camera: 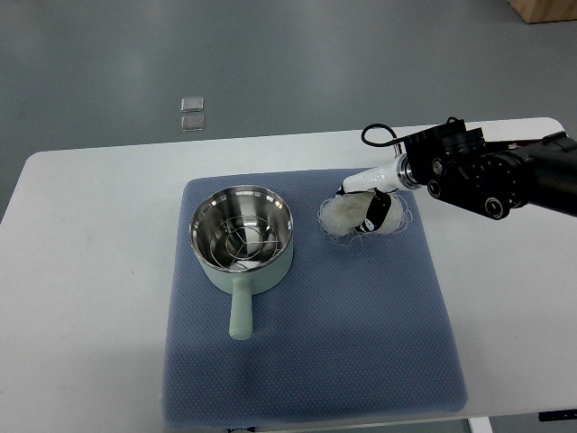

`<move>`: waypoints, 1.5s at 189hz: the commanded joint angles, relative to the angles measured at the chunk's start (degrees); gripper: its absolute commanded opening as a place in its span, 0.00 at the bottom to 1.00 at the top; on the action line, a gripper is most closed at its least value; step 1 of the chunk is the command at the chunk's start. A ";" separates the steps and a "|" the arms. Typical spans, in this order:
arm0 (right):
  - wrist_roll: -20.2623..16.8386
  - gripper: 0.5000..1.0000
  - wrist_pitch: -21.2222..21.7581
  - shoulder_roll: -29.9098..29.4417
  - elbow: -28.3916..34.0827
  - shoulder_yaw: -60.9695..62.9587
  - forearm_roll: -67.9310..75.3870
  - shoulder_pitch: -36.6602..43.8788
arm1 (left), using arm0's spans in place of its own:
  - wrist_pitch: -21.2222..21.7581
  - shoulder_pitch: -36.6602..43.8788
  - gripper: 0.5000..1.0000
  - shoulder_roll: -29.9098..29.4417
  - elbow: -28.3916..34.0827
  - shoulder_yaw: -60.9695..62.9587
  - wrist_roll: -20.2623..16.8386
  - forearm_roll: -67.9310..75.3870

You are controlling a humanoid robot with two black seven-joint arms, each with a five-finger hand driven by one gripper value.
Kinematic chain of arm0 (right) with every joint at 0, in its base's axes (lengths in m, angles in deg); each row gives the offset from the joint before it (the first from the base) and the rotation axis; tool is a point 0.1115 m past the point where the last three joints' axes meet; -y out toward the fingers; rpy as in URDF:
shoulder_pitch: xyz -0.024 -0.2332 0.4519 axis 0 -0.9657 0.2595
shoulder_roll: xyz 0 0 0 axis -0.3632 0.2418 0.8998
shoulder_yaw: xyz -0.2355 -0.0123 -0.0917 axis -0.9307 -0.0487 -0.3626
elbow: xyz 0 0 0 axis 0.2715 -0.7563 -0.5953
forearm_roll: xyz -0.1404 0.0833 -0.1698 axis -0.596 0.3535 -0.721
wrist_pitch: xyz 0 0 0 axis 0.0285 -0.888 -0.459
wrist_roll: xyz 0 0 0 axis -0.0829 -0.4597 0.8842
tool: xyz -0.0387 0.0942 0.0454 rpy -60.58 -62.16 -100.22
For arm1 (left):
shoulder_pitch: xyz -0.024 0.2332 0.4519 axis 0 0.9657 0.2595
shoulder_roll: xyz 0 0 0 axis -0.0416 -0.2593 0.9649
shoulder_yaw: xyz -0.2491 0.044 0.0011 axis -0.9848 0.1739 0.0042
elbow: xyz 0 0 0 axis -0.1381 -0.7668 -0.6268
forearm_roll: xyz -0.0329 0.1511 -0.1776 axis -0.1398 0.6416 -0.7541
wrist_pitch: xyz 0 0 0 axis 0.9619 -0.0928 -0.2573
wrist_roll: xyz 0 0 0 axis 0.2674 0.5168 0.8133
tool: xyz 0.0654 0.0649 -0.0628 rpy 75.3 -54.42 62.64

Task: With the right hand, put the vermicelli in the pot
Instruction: 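Lift the vermicelli bundle up off the mat with the right hand, then carry the vermicelli over the steel pot and lower it inside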

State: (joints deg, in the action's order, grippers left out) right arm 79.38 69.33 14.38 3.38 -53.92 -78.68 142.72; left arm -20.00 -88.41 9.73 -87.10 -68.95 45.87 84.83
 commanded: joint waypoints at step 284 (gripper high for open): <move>0.42 0.00 3.48 -10.45 12.90 -1.77 12.96 27.41 | -0.02 0.00 1.00 0.00 -0.08 0.00 0.00 -0.02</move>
State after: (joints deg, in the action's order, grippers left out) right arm 79.79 72.83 6.09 17.95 -56.06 -65.72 172.31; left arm -20.01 -88.40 9.73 -87.05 -68.96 45.87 84.79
